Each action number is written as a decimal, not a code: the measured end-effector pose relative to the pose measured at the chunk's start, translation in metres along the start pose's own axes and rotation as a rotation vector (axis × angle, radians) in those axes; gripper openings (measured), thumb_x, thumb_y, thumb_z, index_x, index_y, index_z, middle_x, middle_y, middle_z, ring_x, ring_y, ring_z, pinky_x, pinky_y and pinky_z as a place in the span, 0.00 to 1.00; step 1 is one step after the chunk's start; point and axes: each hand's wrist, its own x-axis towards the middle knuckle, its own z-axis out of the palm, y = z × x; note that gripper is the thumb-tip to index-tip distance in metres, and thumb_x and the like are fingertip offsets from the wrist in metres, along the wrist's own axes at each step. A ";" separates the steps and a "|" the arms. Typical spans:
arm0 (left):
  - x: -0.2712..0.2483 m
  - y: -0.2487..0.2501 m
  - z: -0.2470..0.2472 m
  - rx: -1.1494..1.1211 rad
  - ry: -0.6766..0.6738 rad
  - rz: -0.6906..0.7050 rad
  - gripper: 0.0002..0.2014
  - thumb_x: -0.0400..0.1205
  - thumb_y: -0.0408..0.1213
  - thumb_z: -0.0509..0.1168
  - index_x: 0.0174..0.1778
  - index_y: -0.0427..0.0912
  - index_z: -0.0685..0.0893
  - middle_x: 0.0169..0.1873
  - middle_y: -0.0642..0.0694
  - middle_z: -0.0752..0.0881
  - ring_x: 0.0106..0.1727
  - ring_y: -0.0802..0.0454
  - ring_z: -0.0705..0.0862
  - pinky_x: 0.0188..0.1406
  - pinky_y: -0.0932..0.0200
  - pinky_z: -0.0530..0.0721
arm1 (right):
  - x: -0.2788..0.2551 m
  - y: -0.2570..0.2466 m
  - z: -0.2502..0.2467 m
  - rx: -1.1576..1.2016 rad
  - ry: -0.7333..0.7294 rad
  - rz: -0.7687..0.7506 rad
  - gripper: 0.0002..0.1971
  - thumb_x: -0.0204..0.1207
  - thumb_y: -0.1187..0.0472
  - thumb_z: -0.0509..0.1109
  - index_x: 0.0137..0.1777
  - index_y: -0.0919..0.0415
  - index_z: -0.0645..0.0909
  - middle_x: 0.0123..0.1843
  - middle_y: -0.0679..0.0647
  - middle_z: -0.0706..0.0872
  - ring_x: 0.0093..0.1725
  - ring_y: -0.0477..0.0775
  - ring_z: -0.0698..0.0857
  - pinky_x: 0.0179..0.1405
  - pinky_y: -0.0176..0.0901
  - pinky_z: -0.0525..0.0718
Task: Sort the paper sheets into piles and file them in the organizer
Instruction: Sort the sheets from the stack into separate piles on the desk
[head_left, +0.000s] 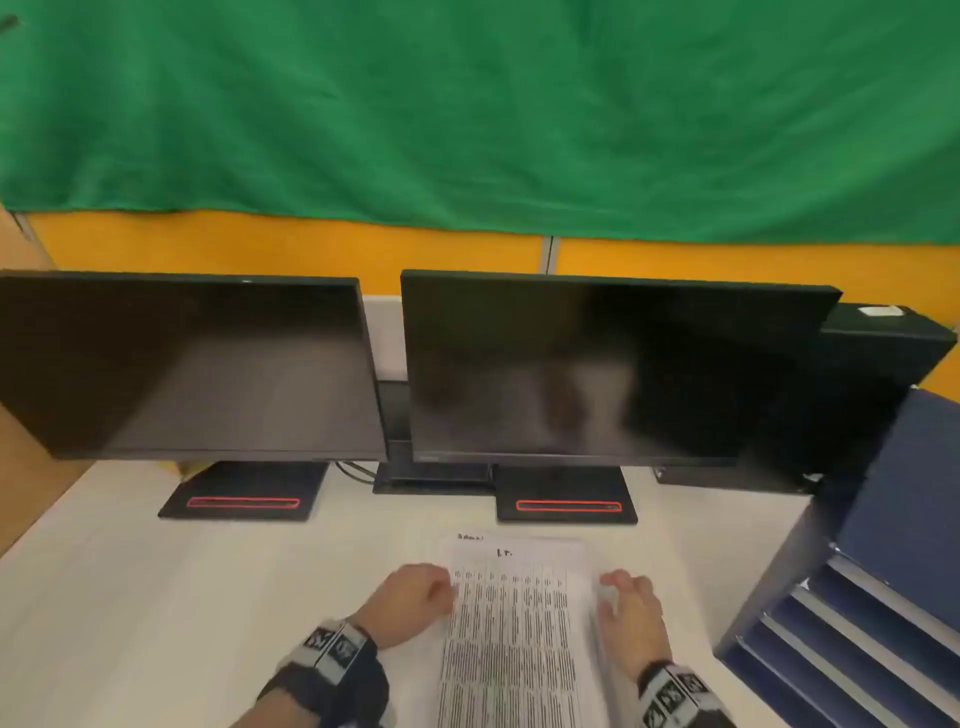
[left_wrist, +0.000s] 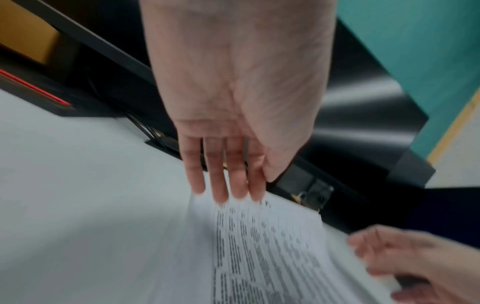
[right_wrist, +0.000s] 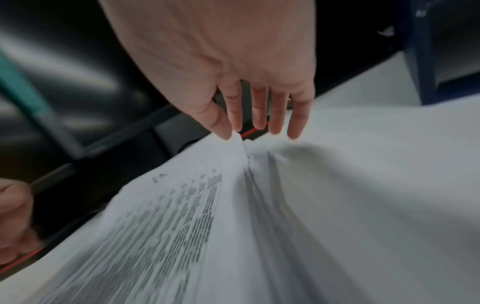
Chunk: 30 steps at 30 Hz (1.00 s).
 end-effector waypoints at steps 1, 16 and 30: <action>0.013 0.004 0.004 0.068 0.031 0.019 0.08 0.83 0.42 0.57 0.41 0.52 0.79 0.40 0.58 0.80 0.44 0.58 0.80 0.56 0.54 0.80 | 0.007 -0.003 0.003 0.023 -0.011 0.029 0.13 0.76 0.65 0.61 0.58 0.51 0.76 0.57 0.55 0.73 0.59 0.60 0.78 0.61 0.48 0.76; 0.051 0.007 0.010 0.685 0.210 0.081 0.10 0.84 0.31 0.57 0.60 0.43 0.75 0.52 0.44 0.84 0.53 0.44 0.81 0.57 0.53 0.72 | 0.014 -0.020 0.023 0.231 -0.118 0.109 0.29 0.76 0.63 0.67 0.76 0.60 0.63 0.72 0.64 0.67 0.69 0.64 0.73 0.72 0.56 0.71; 0.021 0.006 0.009 0.243 0.139 0.315 0.10 0.84 0.44 0.61 0.53 0.50 0.88 0.74 0.49 0.74 0.74 0.50 0.70 0.78 0.47 0.64 | 0.005 -0.007 0.006 0.292 -0.003 -0.043 0.08 0.70 0.65 0.74 0.40 0.50 0.81 0.54 0.56 0.74 0.52 0.55 0.78 0.58 0.43 0.72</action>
